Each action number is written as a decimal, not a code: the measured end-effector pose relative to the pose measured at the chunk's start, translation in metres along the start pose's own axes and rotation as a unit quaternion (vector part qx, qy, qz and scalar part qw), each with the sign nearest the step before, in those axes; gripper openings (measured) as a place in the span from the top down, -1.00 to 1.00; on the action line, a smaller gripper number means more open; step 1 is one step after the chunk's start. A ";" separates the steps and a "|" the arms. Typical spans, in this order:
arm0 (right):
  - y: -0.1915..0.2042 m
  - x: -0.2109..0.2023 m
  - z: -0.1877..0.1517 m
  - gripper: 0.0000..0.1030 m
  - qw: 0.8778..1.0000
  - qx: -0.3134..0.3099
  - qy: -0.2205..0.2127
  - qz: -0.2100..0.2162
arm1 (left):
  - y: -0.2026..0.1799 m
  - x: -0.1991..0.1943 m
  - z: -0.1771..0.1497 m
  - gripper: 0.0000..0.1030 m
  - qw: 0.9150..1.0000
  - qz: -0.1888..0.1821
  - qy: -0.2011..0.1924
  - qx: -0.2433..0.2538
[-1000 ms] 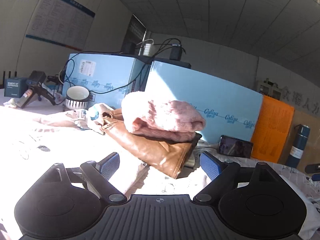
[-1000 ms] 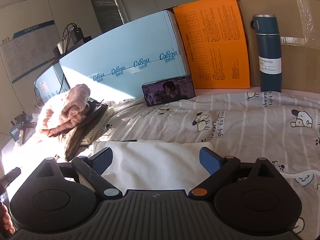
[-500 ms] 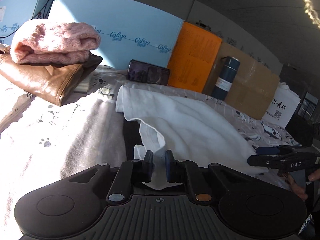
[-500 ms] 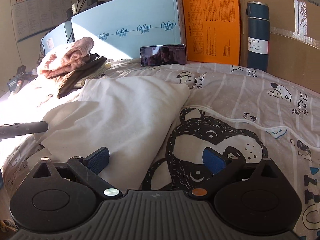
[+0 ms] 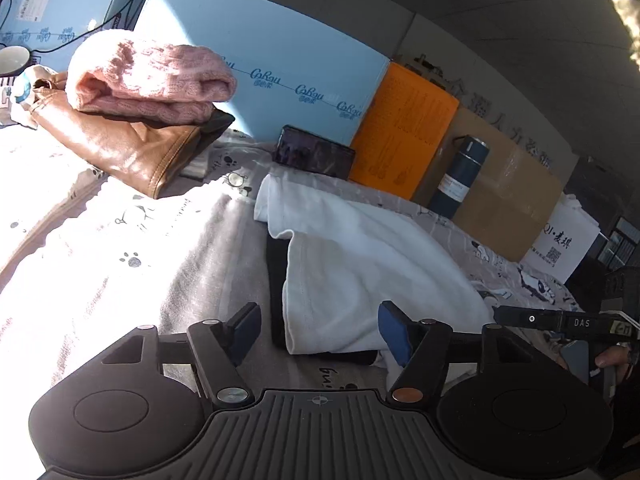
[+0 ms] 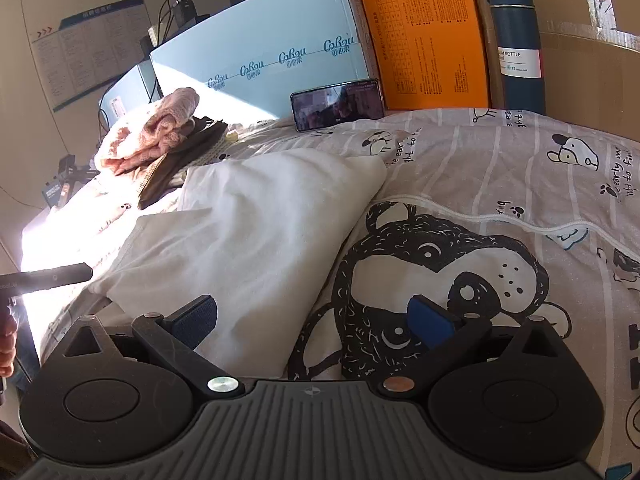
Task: Fold clothes
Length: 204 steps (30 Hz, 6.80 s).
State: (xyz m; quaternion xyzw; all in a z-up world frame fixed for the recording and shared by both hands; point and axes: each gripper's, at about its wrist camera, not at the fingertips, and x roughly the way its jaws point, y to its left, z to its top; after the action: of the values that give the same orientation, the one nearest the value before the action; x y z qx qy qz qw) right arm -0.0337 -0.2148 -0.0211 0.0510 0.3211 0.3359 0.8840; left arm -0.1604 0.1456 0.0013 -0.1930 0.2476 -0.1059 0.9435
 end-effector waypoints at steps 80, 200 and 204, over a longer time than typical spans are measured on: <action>-0.177 0.000 0.062 0.71 0.963 0.251 -0.088 -0.049 | -0.071 0.159 0.026 -0.66 0.985 -0.038 0.052 -0.157; -0.097 -0.169 0.008 -1.00 0.839 0.288 -0.318 -0.336 | -0.263 0.264 0.067 -1.00 0.938 -0.253 -0.152 0.182; -0.090 -0.123 0.036 -1.00 0.811 0.323 -0.274 -0.404 | -0.245 0.279 0.070 -1.00 0.945 -0.219 -0.143 0.197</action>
State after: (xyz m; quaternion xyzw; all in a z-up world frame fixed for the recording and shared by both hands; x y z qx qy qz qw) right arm -0.0316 -0.3562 0.0456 0.2894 0.1471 -0.2021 0.9240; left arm 0.0882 -0.1358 0.0410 -0.0657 0.0354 -0.3281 0.9417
